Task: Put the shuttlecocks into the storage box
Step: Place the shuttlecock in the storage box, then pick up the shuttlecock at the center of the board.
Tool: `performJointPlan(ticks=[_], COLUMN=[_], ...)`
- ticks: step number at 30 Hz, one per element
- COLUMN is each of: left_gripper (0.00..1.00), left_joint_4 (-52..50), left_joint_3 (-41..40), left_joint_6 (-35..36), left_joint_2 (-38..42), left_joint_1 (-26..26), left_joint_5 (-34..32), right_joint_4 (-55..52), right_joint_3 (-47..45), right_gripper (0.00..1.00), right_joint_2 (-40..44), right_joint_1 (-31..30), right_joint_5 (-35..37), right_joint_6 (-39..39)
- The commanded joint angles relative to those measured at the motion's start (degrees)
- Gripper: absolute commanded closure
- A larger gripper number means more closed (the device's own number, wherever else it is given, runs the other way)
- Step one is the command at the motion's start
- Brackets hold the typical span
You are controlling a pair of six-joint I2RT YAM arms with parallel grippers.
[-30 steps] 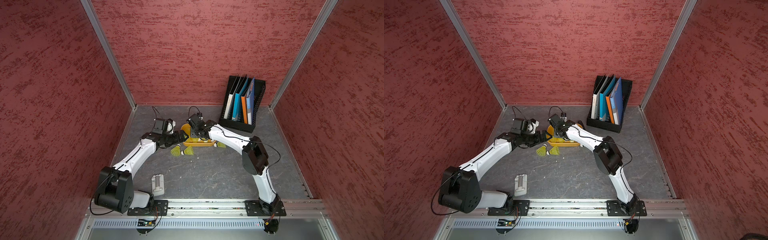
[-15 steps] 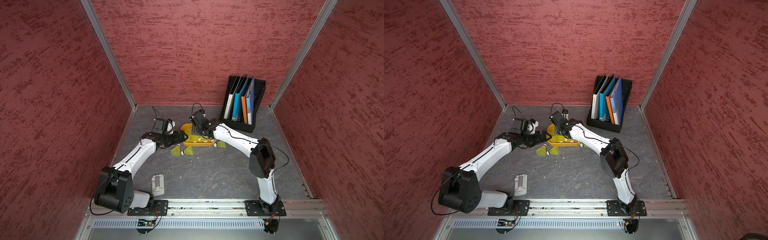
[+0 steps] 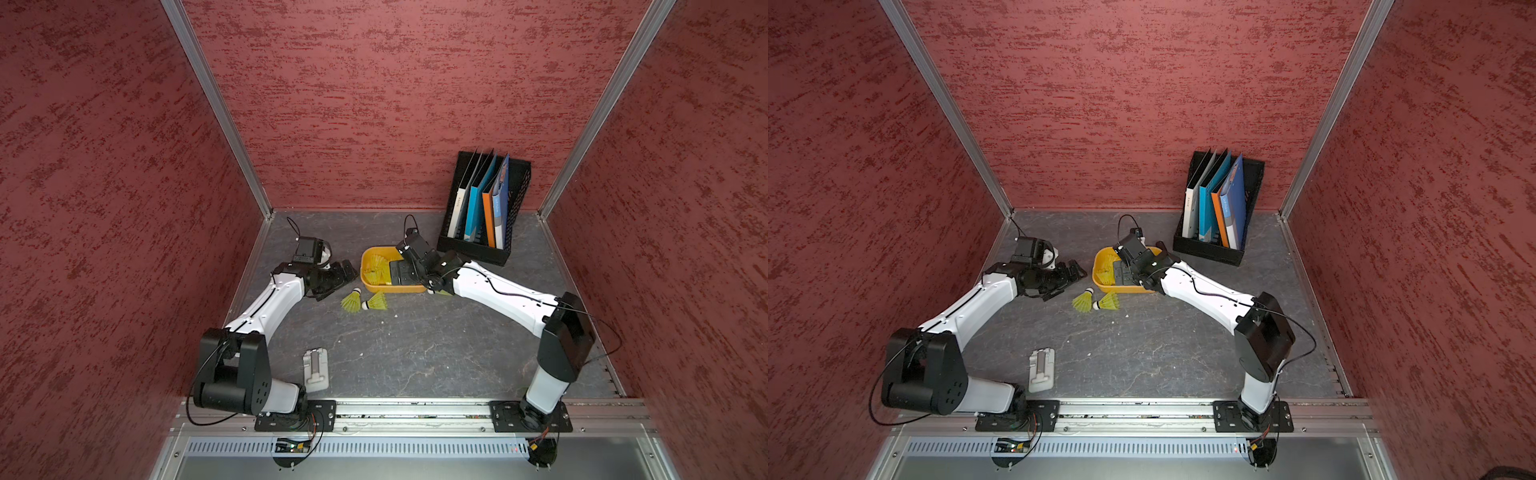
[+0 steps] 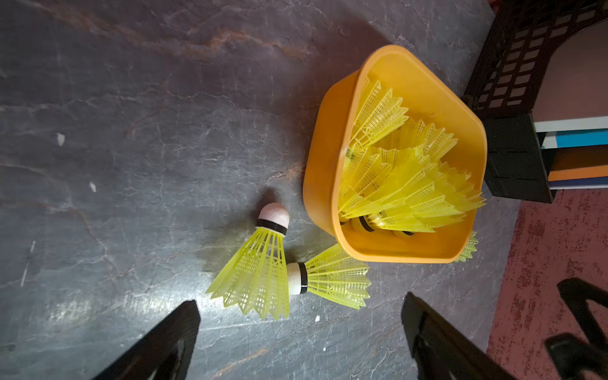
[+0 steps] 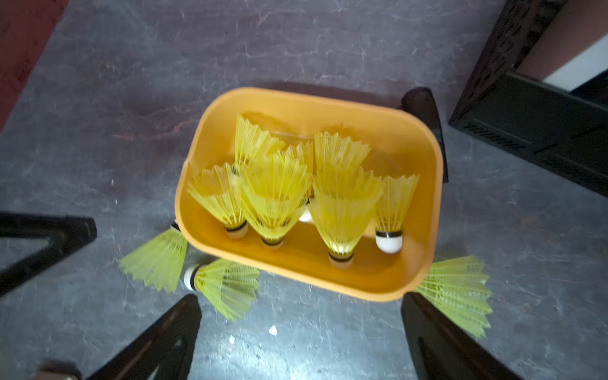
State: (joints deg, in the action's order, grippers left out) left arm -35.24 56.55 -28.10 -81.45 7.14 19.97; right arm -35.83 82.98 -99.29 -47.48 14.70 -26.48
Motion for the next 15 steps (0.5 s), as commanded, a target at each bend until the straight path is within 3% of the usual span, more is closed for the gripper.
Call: performJointPlan(ticks=[1,9,15], left_gripper=[0.00,0.05,0.08], left_joint_4=[-4.25,-1.50,-1.90], left_joint_3=[2.20,-0.64,2.93], left_joint_6=[0.28,4.48,21.53], left_joint_2=[0.70,4.99,2.29], left_joint_1=[1.75,14.93,16.77], left_joint_5=[-1.49,-2.54,3.81], right_joint_4=[3.54,8.48,11.31], right_joint_3=[-4.98,-16.94,-23.28], right_gripper=[0.02,0.01,0.02], right_joint_2=[4.72,13.72,20.61], right_joint_1=[-1.35,-1.56,-1.11], right_joint_5=[-1.39,0.00,-2.96], right_joint_6=[4.29,6.21,8.66])
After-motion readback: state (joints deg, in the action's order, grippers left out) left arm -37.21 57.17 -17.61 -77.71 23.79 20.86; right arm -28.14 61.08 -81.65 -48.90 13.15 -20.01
